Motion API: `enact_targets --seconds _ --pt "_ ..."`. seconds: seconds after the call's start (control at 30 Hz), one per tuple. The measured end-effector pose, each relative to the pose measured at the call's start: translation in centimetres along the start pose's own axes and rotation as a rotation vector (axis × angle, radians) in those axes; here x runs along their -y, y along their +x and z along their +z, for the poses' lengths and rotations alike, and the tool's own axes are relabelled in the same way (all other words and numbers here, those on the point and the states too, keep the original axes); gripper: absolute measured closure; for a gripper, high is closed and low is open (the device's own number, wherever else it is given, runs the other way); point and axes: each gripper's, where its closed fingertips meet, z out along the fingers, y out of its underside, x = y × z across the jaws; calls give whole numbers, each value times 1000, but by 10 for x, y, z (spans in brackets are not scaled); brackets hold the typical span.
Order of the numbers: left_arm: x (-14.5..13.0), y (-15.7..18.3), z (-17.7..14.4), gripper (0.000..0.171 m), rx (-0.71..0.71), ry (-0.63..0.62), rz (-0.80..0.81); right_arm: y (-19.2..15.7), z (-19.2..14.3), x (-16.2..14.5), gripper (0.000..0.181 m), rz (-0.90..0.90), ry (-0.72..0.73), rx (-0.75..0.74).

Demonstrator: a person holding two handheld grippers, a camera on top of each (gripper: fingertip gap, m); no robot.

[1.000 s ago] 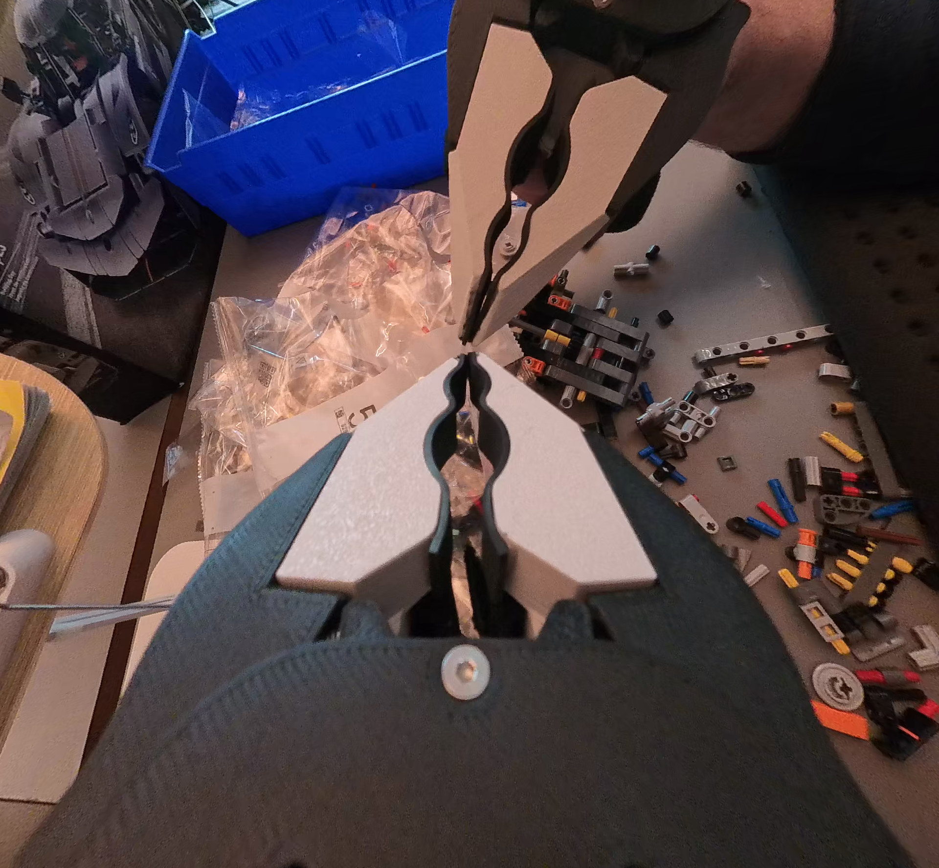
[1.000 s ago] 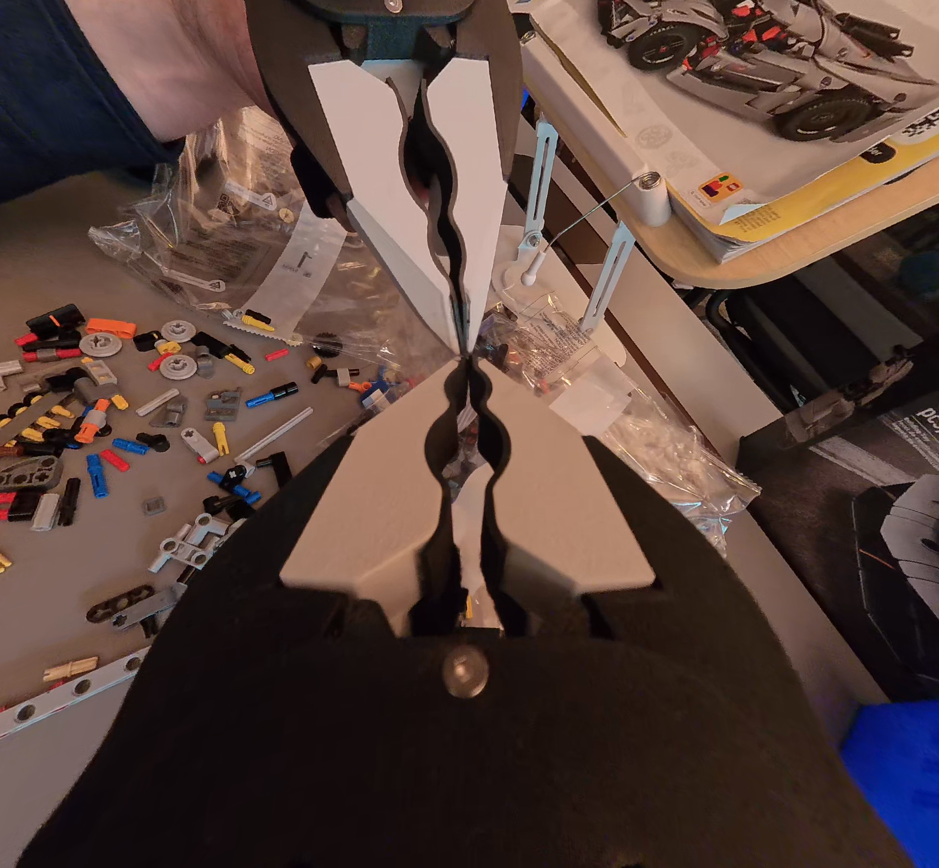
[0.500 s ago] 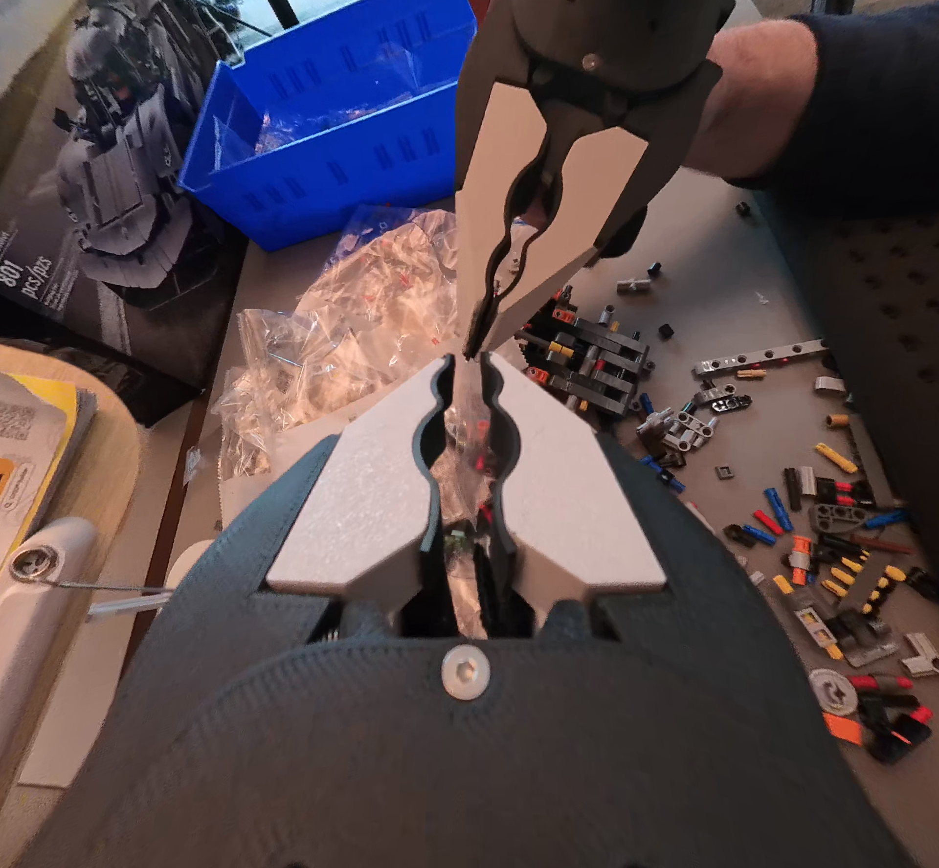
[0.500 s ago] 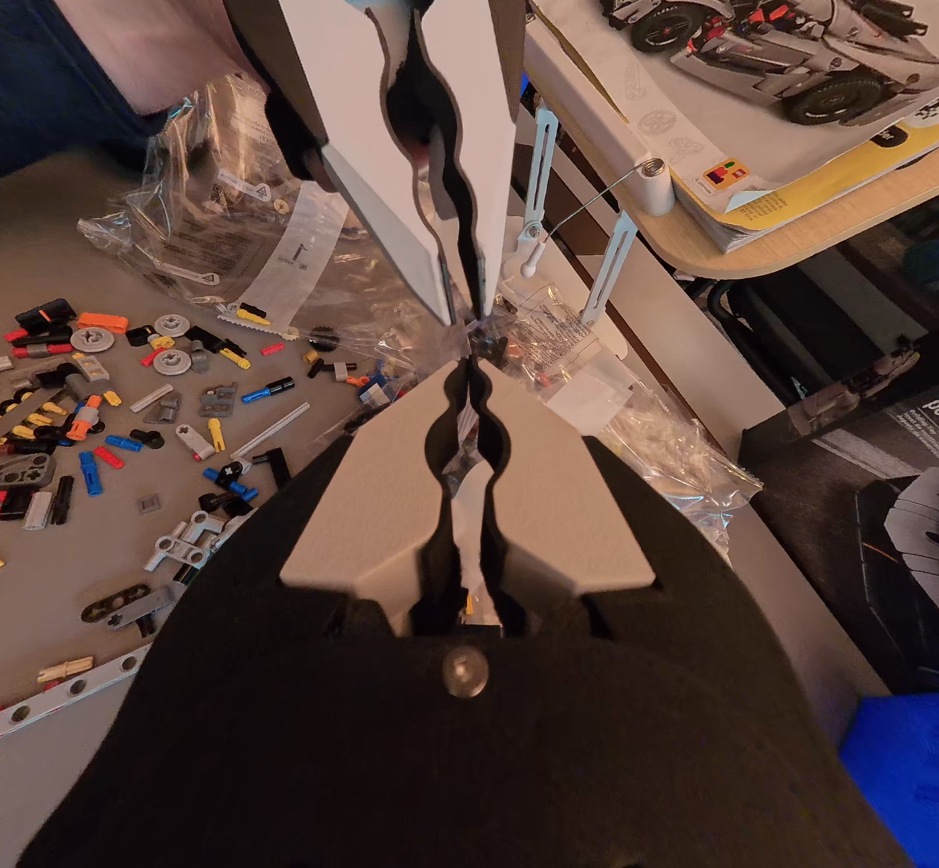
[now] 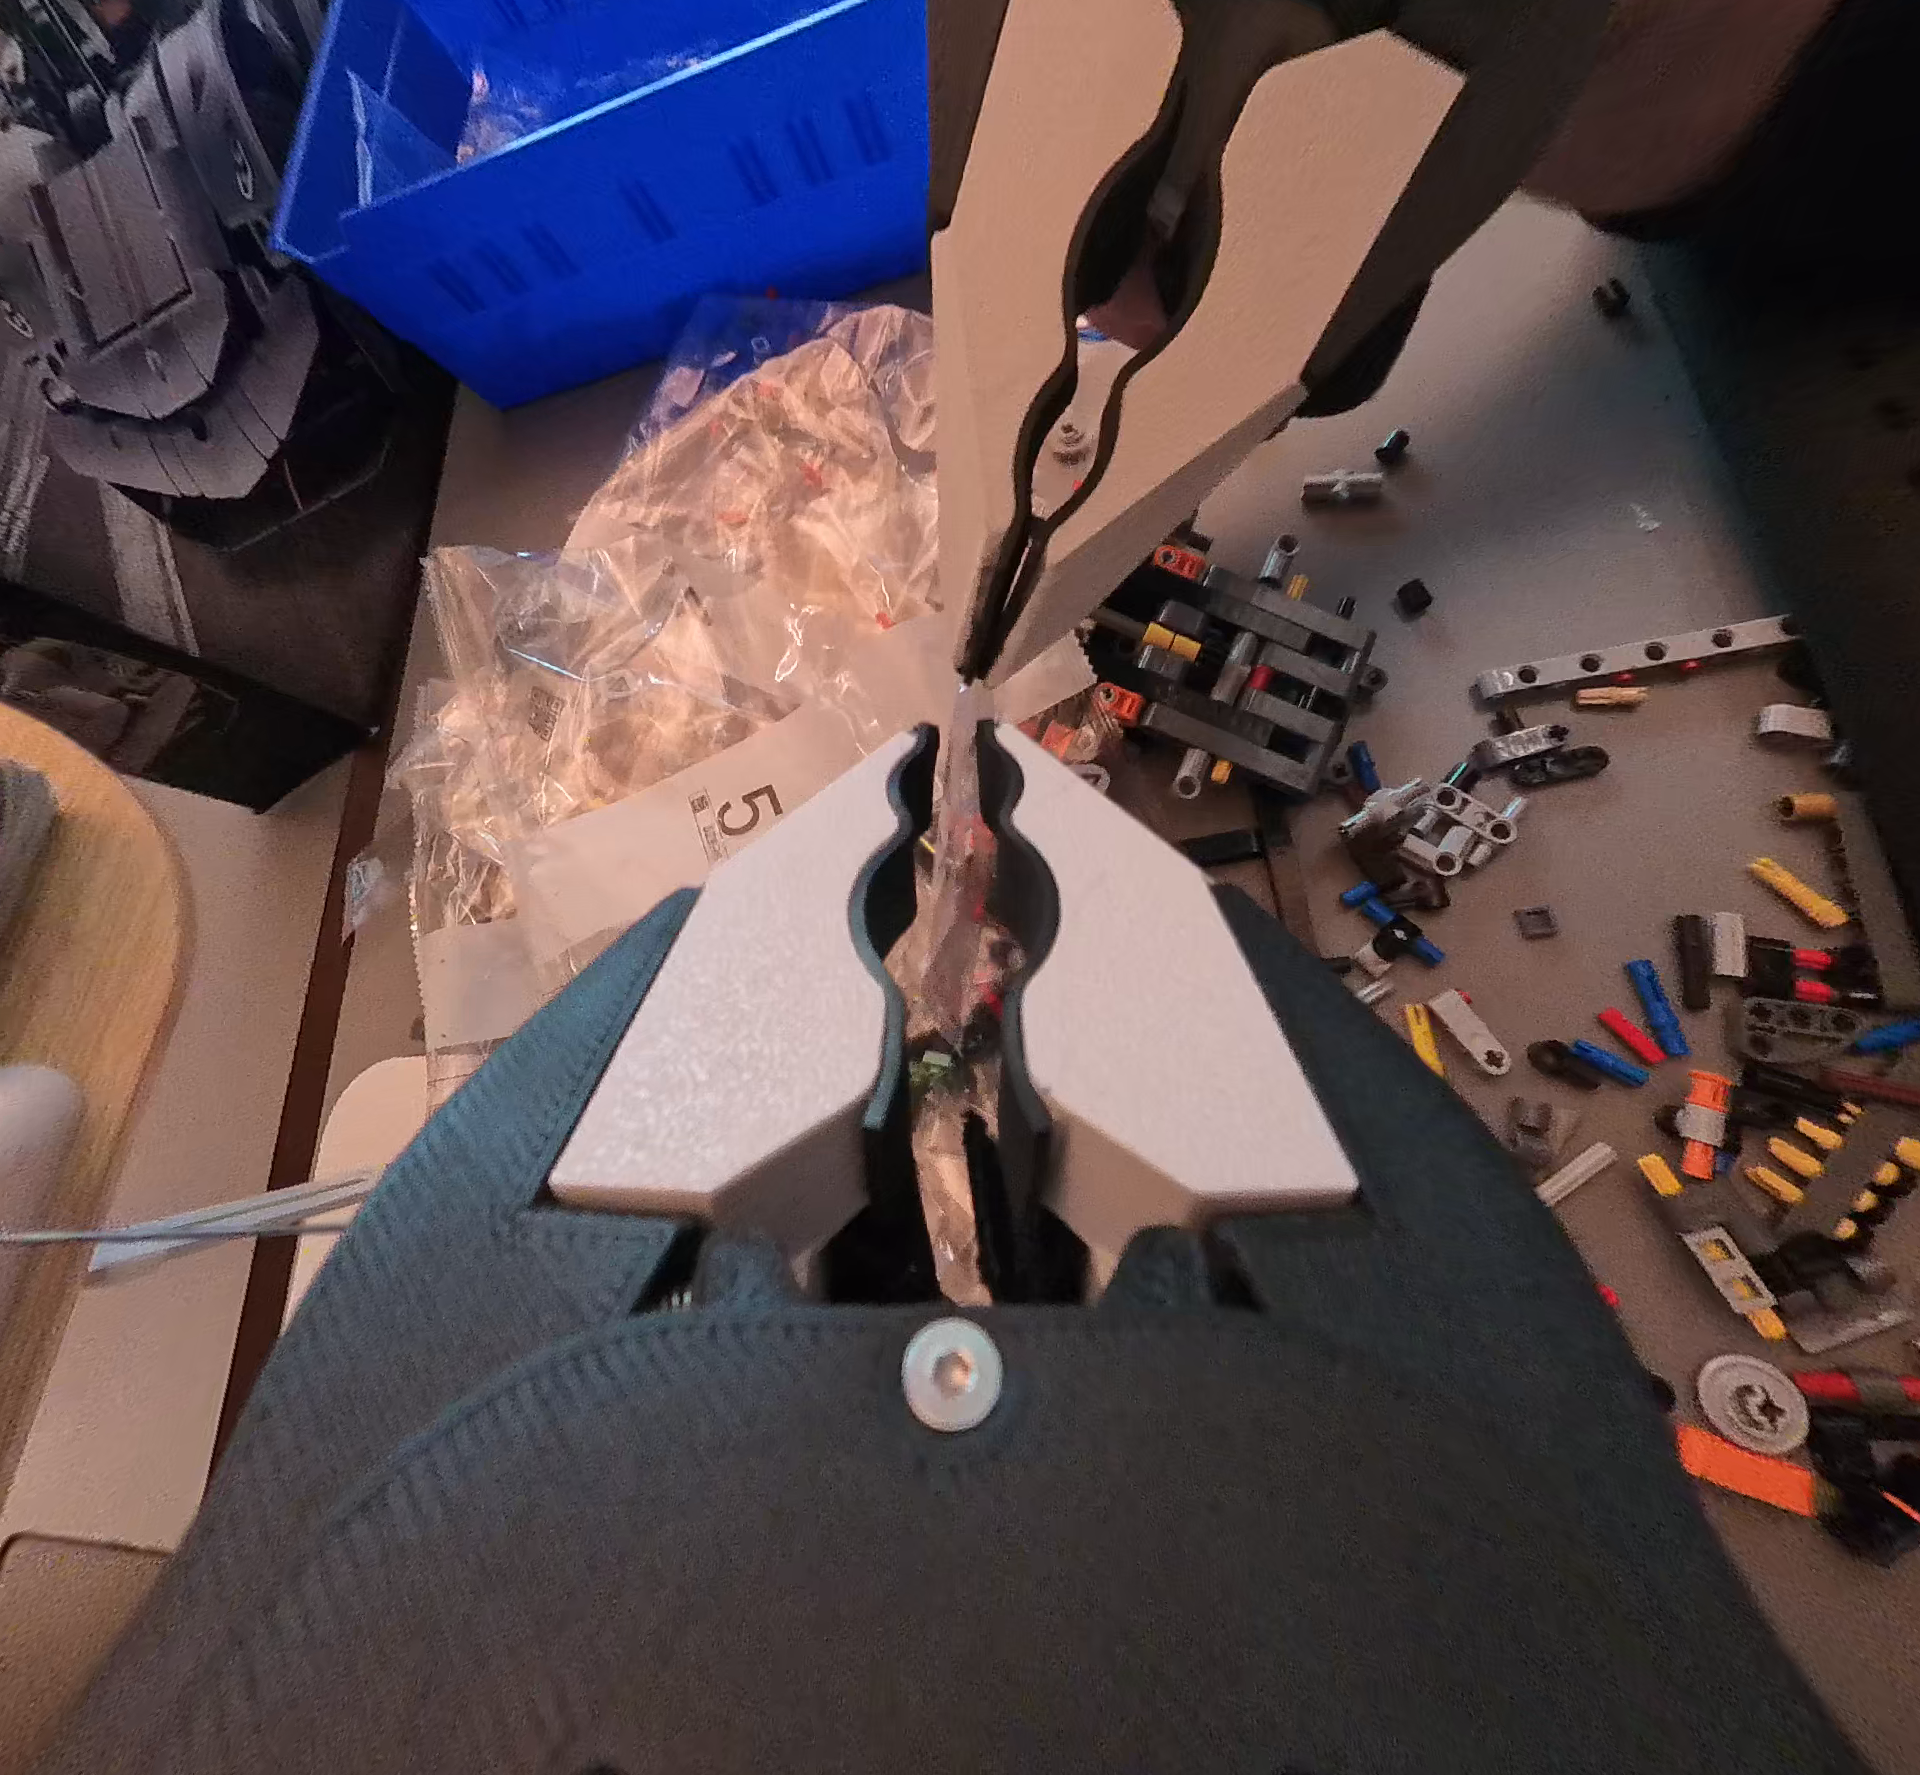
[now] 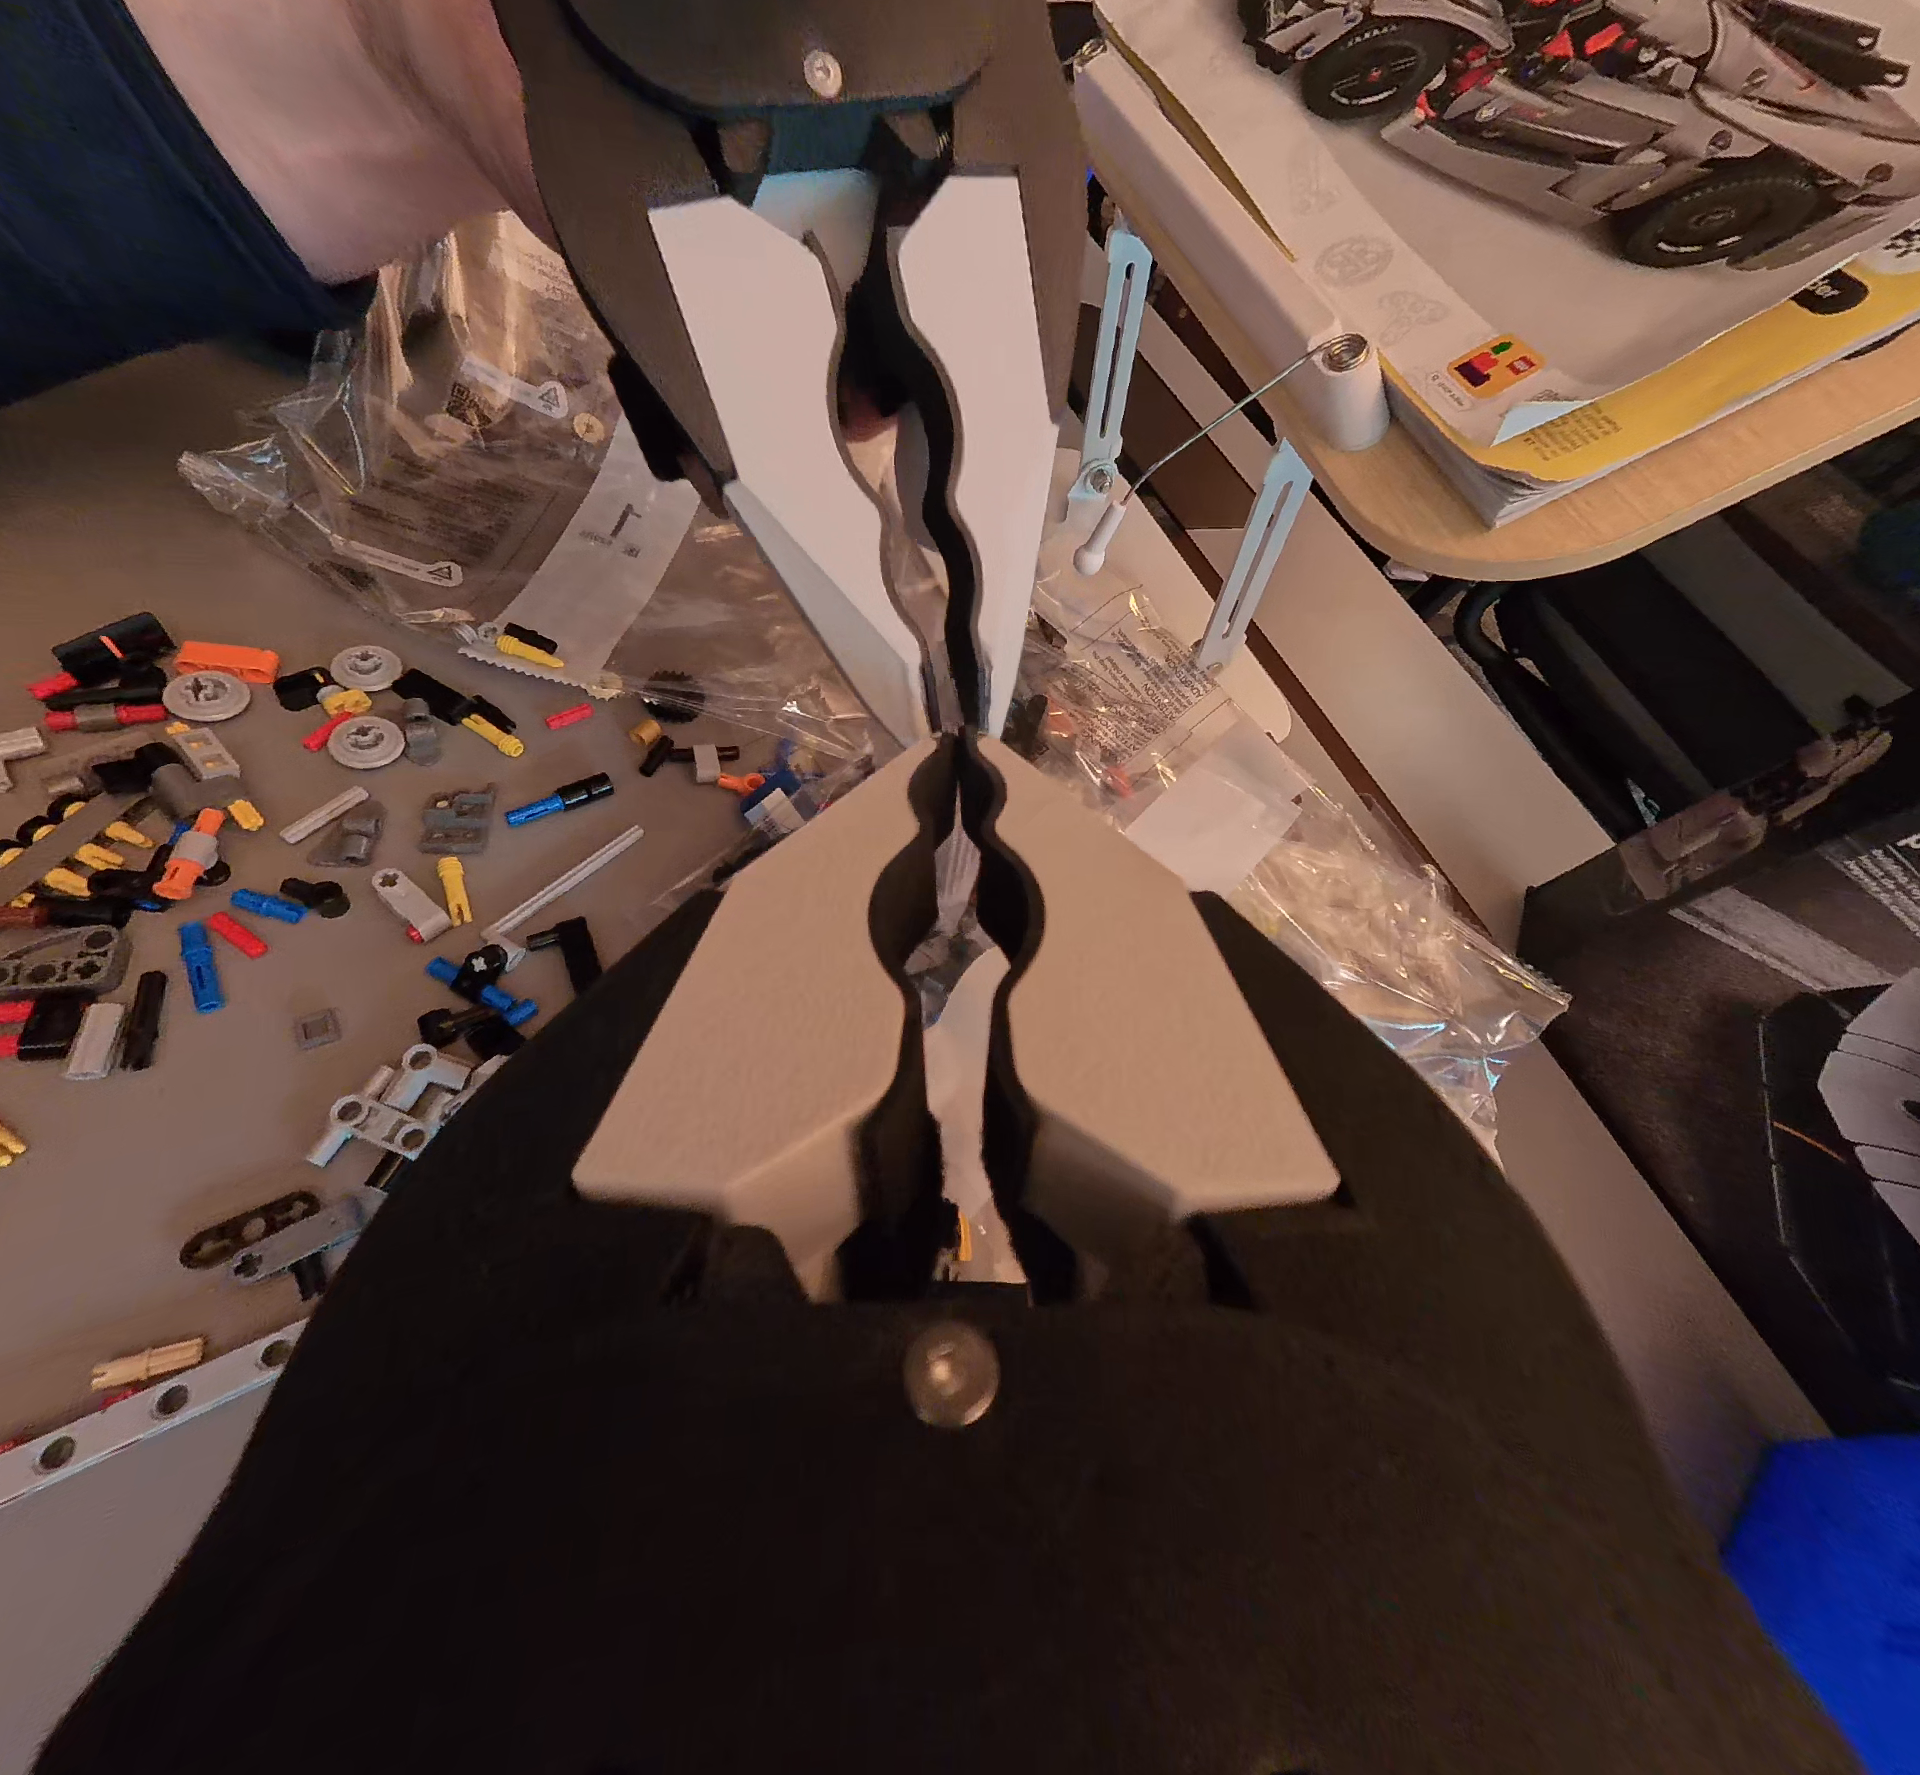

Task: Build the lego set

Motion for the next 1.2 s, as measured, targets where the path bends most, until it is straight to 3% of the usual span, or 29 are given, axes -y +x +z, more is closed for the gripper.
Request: enact_targets --seconds 0.13,0.37,1.2 --pt "-3 0 4 165 2 -20 2 -1 0 0 181 -4 -1 2" --pt "8 -3 -8 166 8 49 -12 0 -1 1 181 -1 1 -1" --pt "-19 -1 8 165 0 -96 -18 -2 0 0 181 -8 -4 9"
